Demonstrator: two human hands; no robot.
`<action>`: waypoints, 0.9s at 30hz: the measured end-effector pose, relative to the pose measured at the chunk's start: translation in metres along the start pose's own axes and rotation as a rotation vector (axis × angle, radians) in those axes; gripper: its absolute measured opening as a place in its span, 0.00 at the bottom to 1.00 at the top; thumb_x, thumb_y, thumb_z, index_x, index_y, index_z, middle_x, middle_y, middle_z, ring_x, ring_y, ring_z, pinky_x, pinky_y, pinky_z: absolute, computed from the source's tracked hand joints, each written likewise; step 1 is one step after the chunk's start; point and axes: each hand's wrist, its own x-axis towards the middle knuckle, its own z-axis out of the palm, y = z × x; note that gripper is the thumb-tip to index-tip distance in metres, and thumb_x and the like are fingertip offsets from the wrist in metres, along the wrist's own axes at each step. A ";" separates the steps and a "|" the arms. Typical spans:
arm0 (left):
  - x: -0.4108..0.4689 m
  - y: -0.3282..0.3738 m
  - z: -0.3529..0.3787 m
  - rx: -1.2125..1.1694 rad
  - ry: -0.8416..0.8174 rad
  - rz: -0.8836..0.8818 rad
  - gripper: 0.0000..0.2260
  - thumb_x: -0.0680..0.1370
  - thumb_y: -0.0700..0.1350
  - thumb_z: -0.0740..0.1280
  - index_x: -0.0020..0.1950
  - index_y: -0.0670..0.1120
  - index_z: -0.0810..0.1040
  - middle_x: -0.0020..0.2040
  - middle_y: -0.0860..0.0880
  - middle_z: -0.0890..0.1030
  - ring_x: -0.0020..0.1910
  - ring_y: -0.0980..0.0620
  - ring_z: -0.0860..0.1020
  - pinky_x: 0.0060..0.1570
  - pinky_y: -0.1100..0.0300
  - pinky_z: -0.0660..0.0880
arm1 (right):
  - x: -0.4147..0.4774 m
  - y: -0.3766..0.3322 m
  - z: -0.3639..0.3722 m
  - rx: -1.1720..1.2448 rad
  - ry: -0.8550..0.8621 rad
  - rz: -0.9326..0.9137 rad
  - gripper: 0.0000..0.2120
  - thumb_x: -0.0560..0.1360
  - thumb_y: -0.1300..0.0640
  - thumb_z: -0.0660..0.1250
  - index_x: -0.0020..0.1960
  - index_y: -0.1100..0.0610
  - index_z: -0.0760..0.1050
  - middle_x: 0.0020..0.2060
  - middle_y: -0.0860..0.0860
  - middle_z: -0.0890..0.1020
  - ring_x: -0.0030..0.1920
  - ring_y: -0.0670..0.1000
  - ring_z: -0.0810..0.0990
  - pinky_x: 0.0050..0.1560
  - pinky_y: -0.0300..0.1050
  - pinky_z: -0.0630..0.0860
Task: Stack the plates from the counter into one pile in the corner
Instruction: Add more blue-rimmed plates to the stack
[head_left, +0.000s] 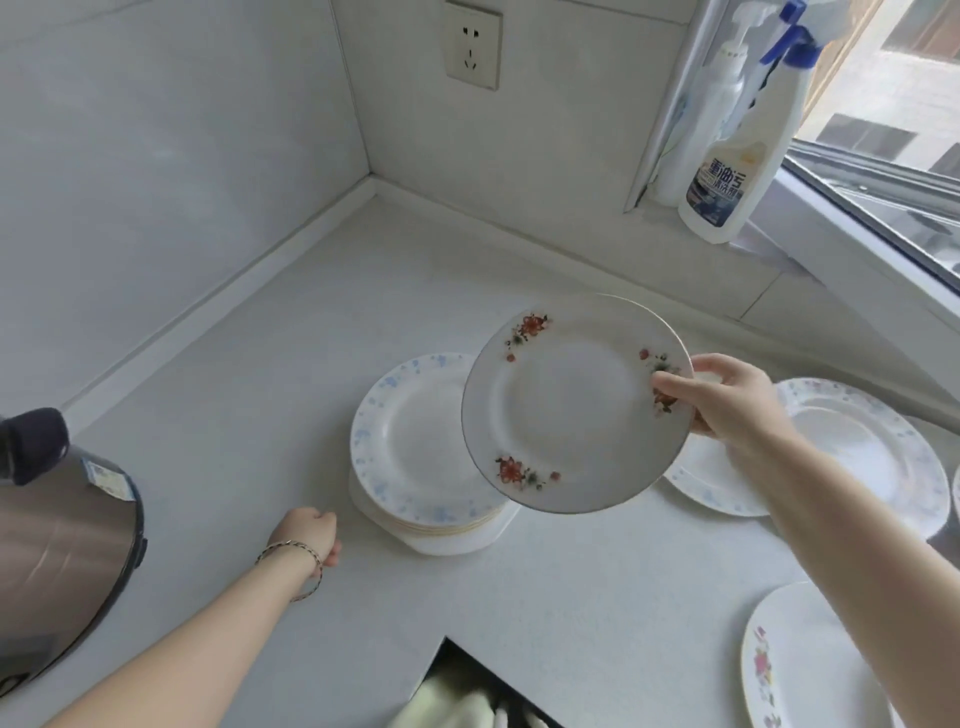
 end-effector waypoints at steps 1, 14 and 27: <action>0.001 -0.001 -0.001 -0.005 0.000 -0.004 0.11 0.78 0.40 0.56 0.36 0.43 0.69 0.29 0.45 0.75 0.27 0.49 0.75 0.29 0.64 0.64 | 0.003 0.009 0.011 0.054 -0.005 0.056 0.09 0.69 0.63 0.72 0.47 0.57 0.75 0.30 0.51 0.81 0.20 0.40 0.78 0.22 0.32 0.75; 0.003 -0.006 -0.007 0.004 -0.076 -0.072 0.11 0.78 0.40 0.54 0.37 0.43 0.67 0.31 0.44 0.74 0.29 0.49 0.75 0.32 0.63 0.66 | 0.004 0.074 0.100 0.297 -0.036 0.323 0.09 0.72 0.64 0.70 0.38 0.56 0.71 0.33 0.52 0.78 0.33 0.48 0.76 0.23 0.31 0.75; 0.007 -0.006 -0.007 -0.026 -0.074 -0.108 0.08 0.79 0.41 0.55 0.40 0.43 0.67 0.33 0.44 0.75 0.30 0.50 0.76 0.33 0.63 0.68 | 0.010 0.097 0.112 0.254 -0.051 0.306 0.07 0.72 0.62 0.70 0.47 0.57 0.74 0.36 0.53 0.80 0.35 0.50 0.79 0.28 0.35 0.79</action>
